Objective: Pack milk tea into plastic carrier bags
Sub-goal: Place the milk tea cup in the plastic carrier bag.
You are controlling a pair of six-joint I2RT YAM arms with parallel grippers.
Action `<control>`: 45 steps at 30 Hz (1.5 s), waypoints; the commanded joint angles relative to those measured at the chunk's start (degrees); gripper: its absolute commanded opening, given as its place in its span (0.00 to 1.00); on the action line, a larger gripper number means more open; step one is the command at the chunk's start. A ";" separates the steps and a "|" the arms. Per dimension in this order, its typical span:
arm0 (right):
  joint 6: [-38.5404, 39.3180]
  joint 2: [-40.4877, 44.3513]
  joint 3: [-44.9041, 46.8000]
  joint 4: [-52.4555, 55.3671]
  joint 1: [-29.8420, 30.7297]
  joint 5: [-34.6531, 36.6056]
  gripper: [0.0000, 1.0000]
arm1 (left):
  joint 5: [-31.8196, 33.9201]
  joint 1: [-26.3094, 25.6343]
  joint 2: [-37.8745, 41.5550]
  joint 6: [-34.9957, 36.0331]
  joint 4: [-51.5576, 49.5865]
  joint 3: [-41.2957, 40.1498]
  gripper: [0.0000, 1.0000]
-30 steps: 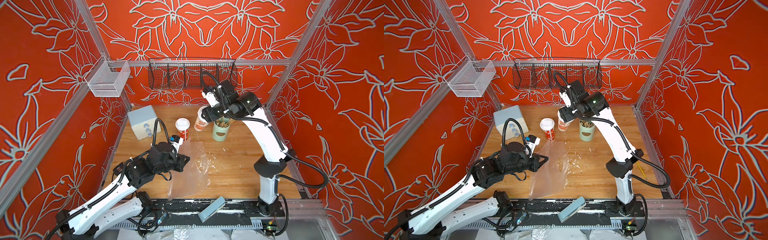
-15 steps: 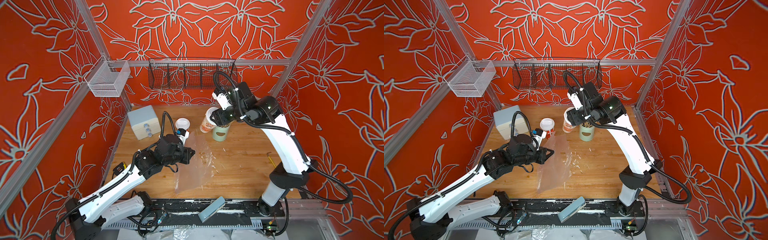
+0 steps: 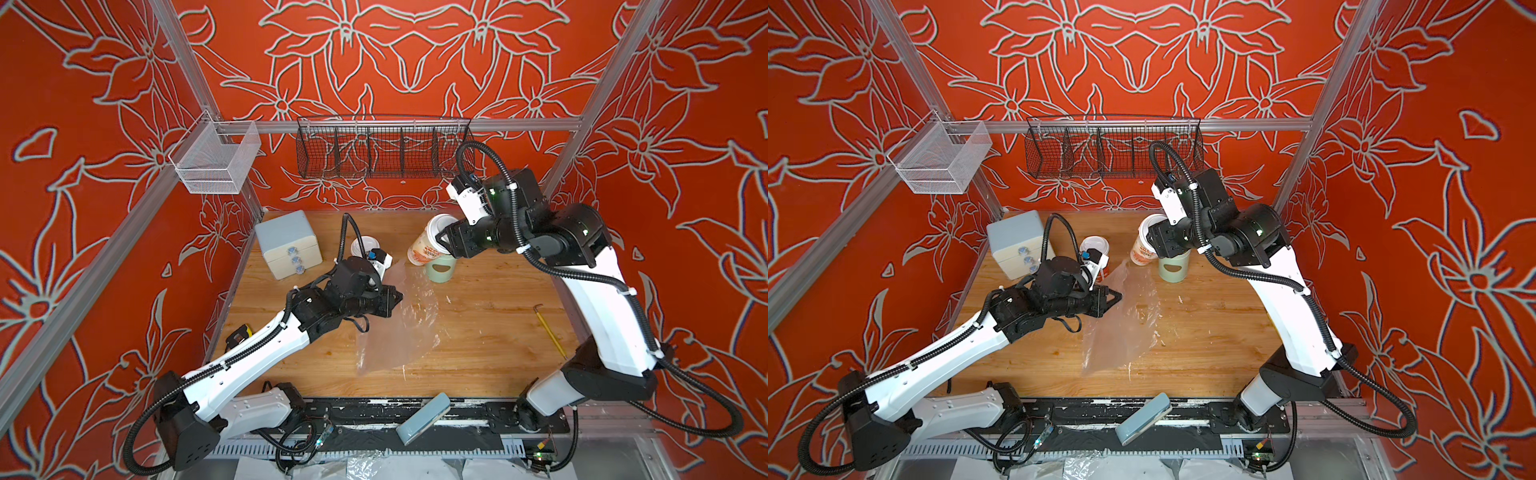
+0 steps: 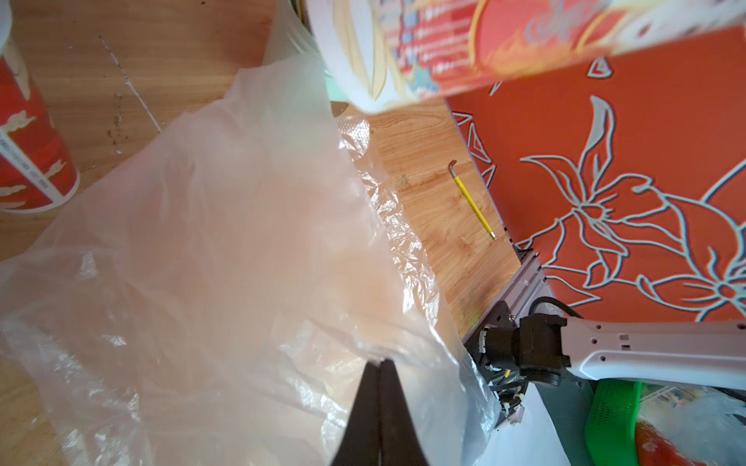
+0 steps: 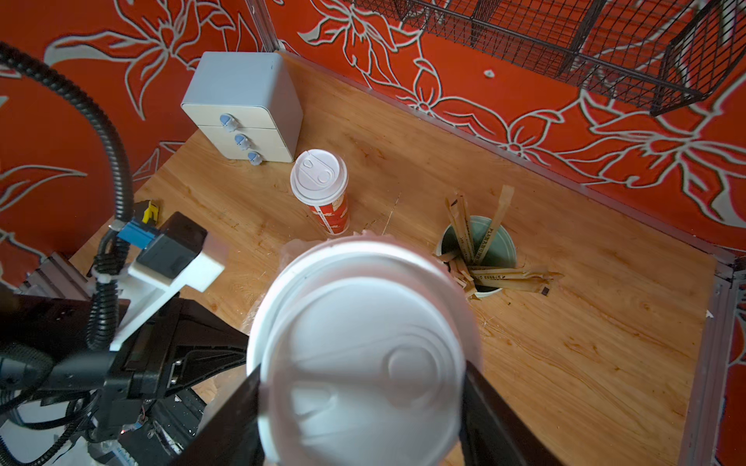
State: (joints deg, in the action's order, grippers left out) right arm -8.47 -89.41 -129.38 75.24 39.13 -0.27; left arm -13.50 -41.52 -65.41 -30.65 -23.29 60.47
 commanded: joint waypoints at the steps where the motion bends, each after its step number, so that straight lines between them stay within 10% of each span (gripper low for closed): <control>1: -1.59 2.07 2.24 -2.07 -0.20 -1.05 0.45 | -2.30 0.38 -0.49 0.35 4.62 1.30 0.00; 45: -5.75 3.46 11.44 -4.29 -0.20 -11.72 0.39 | -10.15 2.76 8.37 -5.80 42.60 -20.70 0.00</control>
State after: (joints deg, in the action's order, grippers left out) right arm -12.80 -85.71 -118.74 72.69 39.09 -10.15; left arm -22.17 -39.24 -58.22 -35.99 14.44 41.32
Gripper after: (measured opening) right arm 0.691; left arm 0.047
